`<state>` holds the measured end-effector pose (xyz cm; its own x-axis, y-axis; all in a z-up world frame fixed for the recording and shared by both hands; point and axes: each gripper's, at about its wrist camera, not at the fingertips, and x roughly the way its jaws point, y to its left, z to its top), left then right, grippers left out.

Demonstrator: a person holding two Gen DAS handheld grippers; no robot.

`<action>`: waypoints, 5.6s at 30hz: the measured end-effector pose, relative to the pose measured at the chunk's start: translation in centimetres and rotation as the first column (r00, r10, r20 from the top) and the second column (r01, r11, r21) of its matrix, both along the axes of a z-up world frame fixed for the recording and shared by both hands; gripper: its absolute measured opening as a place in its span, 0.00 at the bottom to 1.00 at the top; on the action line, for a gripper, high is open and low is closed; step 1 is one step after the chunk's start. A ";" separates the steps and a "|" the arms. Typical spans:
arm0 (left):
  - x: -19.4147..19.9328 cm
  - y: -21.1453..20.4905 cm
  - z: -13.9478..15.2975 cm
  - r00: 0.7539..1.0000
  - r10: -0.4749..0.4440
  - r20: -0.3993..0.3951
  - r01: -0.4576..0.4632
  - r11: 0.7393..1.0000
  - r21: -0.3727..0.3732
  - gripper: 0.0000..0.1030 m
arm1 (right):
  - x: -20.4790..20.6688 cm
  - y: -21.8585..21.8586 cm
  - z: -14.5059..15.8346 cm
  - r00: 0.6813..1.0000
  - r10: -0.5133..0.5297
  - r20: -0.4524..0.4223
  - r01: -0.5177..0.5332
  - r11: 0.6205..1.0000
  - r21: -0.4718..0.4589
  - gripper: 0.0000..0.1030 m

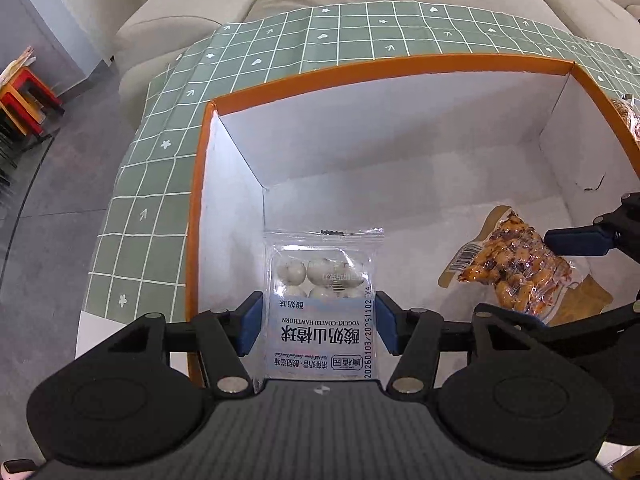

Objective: Organize snacks
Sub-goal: 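Carry both bags into the orange box and open both tools to release, then withdraw both tools from the box back toward the remaining snacks, then grasp the wrapped cake with the left tool while the right tool grasps the red chip bag, then carry the cake and red chip bag into the orange box and release both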

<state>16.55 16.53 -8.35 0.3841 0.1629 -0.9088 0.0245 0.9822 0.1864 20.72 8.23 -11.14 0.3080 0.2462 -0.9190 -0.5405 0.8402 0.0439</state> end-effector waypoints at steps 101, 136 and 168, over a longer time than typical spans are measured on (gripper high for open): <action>6.1 -28.3 -4.1 0.969 -0.235 -0.071 0.210 0.944 -0.255 0.67 | -1.3 -31.4 -3.3 0.892 -0.418 0.172 0.407 0.908 0.098 0.83; 2.2 -27.1 0.4 0.988 -0.140 0.069 0.155 0.938 -0.310 0.46 | -2.6 -30.4 -1.3 0.918 -0.363 0.162 0.357 0.932 0.065 0.64; -3.9 -10.0 5.6 0.972 0.170 0.160 -0.095 0.914 -0.395 0.46 | -7.8 -21.9 8.1 0.960 -0.214 0.179 0.132 0.914 0.383 0.64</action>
